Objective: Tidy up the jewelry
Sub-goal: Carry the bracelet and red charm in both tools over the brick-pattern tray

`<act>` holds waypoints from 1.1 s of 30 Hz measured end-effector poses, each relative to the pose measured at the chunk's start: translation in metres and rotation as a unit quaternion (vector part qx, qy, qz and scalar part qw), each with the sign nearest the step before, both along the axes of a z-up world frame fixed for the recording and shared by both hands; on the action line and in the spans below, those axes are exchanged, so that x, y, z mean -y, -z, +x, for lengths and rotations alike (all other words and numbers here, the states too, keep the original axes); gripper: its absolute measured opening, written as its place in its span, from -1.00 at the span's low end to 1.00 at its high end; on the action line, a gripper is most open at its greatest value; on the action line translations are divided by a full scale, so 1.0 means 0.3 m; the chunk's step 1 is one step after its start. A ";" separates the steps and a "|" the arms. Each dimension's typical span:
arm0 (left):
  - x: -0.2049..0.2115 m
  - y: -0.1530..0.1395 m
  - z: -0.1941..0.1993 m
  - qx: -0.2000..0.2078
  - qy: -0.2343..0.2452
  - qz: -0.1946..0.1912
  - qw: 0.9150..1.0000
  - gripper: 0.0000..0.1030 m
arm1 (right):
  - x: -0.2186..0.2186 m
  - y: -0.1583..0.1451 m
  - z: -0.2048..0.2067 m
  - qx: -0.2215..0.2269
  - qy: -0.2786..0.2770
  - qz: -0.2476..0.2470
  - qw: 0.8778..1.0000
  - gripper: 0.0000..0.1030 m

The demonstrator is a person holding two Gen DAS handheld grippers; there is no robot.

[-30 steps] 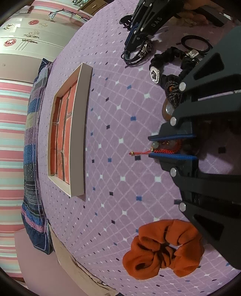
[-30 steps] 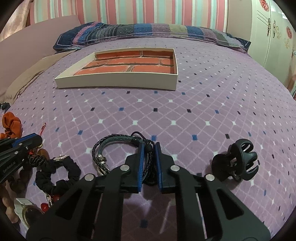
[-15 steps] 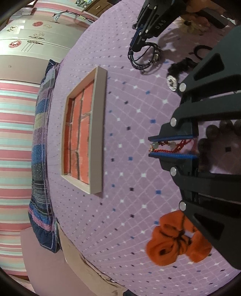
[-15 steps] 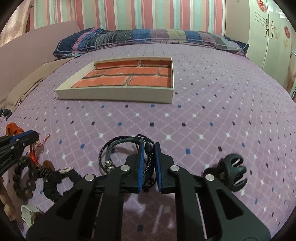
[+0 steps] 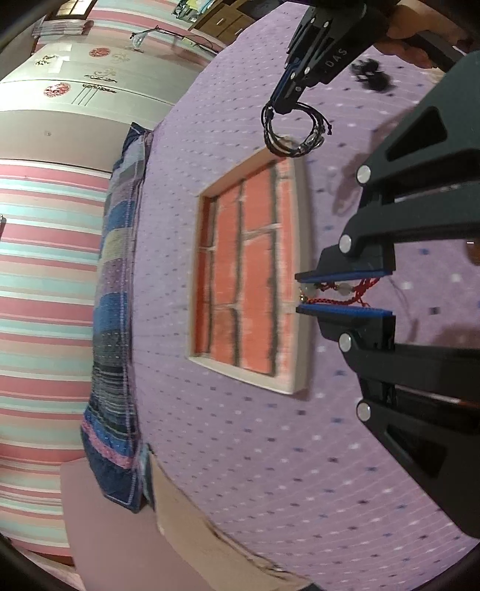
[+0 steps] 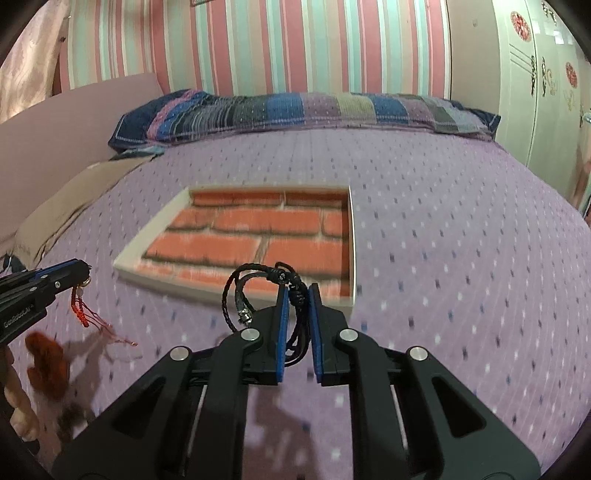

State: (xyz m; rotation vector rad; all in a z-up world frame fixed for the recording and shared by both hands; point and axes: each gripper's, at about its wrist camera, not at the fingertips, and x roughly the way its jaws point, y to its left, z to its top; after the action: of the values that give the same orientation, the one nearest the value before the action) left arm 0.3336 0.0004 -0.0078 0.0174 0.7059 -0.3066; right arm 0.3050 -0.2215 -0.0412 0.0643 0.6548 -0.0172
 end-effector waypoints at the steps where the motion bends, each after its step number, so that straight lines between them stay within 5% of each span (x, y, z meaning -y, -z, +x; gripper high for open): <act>1: 0.008 -0.020 0.028 0.004 0.000 0.000 1.000 -0.77 | 0.001 -0.013 0.034 0.001 0.001 0.000 1.000 -0.77; 9: 0.089 -0.066 0.278 0.005 -0.003 0.007 1.000 -0.77 | 0.032 -0.029 0.297 -0.008 0.012 0.002 1.000 -0.77; 21: 0.182 0.118 0.699 -0.063 -0.020 0.024 0.998 -0.77 | 0.092 0.095 0.662 -0.062 0.044 -0.004 0.997 -0.77; 33: 0.201 0.287 0.945 -0.132 -0.046 0.050 0.989 -0.77 | 0.135 0.203 0.878 -0.138 0.064 0.000 0.988 -0.77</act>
State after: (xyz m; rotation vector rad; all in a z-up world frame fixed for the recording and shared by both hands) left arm 0.6170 -0.0601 -0.0939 0.0401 0.9824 -0.1847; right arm 0.5685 -0.2620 -0.1021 0.1057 0.9273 -0.1509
